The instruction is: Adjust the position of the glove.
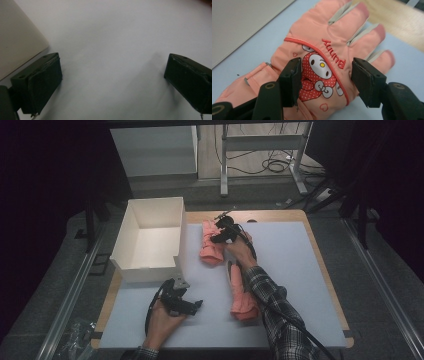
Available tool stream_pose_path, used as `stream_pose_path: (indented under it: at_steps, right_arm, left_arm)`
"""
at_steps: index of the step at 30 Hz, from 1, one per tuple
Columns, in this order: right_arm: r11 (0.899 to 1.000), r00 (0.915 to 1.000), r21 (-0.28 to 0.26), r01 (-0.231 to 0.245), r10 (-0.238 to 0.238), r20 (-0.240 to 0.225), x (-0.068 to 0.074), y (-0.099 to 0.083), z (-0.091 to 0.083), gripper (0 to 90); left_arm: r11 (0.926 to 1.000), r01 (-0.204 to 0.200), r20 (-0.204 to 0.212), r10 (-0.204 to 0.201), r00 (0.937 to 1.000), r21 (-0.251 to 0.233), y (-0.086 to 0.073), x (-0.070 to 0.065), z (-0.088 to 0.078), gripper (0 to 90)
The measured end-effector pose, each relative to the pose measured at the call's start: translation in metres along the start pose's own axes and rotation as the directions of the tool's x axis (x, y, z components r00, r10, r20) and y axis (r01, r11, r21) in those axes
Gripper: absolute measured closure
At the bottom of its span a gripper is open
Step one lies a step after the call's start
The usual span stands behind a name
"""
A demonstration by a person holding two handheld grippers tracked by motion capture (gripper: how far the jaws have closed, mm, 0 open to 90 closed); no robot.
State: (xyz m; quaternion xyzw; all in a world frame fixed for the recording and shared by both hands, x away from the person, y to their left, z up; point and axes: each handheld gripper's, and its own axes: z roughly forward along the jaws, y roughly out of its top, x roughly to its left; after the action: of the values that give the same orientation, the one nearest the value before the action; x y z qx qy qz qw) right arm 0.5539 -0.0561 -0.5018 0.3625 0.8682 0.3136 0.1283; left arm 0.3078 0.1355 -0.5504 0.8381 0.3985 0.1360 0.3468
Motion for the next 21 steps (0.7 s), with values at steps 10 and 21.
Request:
stream_pose_path:
  at_steps: [10, 21]
  right_arm:
    - [0.998, 0.9969, 0.036, -0.044, 0.046, -0.064, 0.001, -0.001, 0.006, 75.2]
    - [0.999, 0.999, 0.031, -0.007, 0.009, -0.043, 0.004, 0.003, -0.007, 85.4]
  left_arm:
    - [1.0, 0.001, 0.0, -0.001, 1.0, 0.0, 0.0, 0.0, 0.0, 1.5]
    - [1.0, 0.0, 0.0, 0.0, 1.0, 0.0, 0.0, 0.0, 0.0, 1.5]
